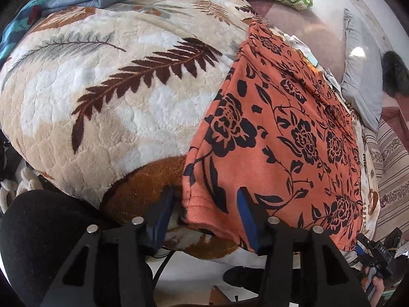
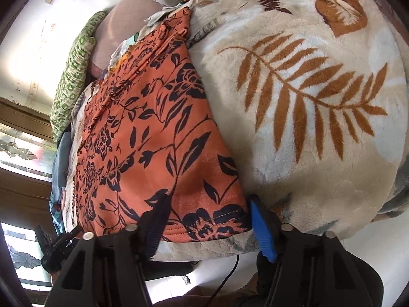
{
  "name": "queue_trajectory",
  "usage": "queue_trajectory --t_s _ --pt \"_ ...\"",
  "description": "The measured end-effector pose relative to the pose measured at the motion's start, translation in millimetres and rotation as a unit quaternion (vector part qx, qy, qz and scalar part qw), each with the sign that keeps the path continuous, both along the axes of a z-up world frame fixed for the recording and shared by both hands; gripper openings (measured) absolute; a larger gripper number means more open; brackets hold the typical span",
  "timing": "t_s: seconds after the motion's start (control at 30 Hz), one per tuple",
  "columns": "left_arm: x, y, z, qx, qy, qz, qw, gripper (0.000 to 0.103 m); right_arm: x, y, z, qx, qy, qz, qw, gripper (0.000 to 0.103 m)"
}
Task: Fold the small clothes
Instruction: 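Grasp the shirt hem with the left tool while the right tool grasps it too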
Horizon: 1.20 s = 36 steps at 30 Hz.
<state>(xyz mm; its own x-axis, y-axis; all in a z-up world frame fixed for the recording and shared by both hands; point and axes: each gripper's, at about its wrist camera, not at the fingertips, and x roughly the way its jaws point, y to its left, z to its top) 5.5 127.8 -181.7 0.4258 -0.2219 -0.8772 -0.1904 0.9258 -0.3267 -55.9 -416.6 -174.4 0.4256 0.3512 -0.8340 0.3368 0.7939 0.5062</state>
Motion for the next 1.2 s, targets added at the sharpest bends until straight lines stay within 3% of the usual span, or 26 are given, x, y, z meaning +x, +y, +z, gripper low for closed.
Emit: queue_trajectory --t_s 0.13,0.23,0.3,0.33,0.37,0.4,0.43,0.8,0.97,1.2 --pt "-1.8 -5.4 11.5 0.018 -0.03 -0.007 0.9994 0.055 -2.0 0.2 2.2 -0.004 -0.007 -0.009 1.0 0.062" --pt "5.2 -4.2 -3.7 0.03 0.007 -0.004 0.9995 0.053 -4.4 -7.3 -2.5 0.01 0.0 -0.031 0.999 0.064" --pt "3.9 -1.1 -7.5 0.045 0.01 0.006 0.9989 0.034 -4.0 -7.7 -1.7 0.018 -0.004 -0.027 0.999 0.065" --pt "3.7 -0.5 -5.8 0.042 0.007 0.001 0.9991 0.013 -3.5 -7.5 -2.0 0.025 -0.006 -0.02 0.999 0.063" --pt "3.7 -0.3 -4.6 0.029 0.006 -0.005 0.9995 0.007 -3.6 -7.0 -2.4 0.03 -0.006 -0.017 0.999 0.048" --pt "2.2 0.1 -2.7 0.032 0.004 -0.002 0.9995 0.007 -3.5 -6.3 -3.5 0.033 -0.001 -0.014 0.999 0.02" --pt "0.5 -0.4 -0.9 0.032 0.0 -0.004 0.9995 0.007 -3.7 -6.0 -5.0 0.044 0.001 -0.013 0.999 0.01" --pt "-14.5 9.3 64.4 0.002 -0.078 -0.001 0.997 0.007 -19.4 -24.2 12.1 0.165 -0.057 -0.04 0.984 0.008" --pt "-15.2 12.2 68.3 -0.007 -0.079 0.004 0.9968 0.007 -25.0 -38.7 23.2 0.201 -0.09 -0.064 0.973 0.008" --pt "-15.9 16.6 62.0 -0.005 -0.071 0.011 0.9974 0.007 -29.3 -50.0 39.4 0.209 -0.118 -0.078 0.968 0.008"
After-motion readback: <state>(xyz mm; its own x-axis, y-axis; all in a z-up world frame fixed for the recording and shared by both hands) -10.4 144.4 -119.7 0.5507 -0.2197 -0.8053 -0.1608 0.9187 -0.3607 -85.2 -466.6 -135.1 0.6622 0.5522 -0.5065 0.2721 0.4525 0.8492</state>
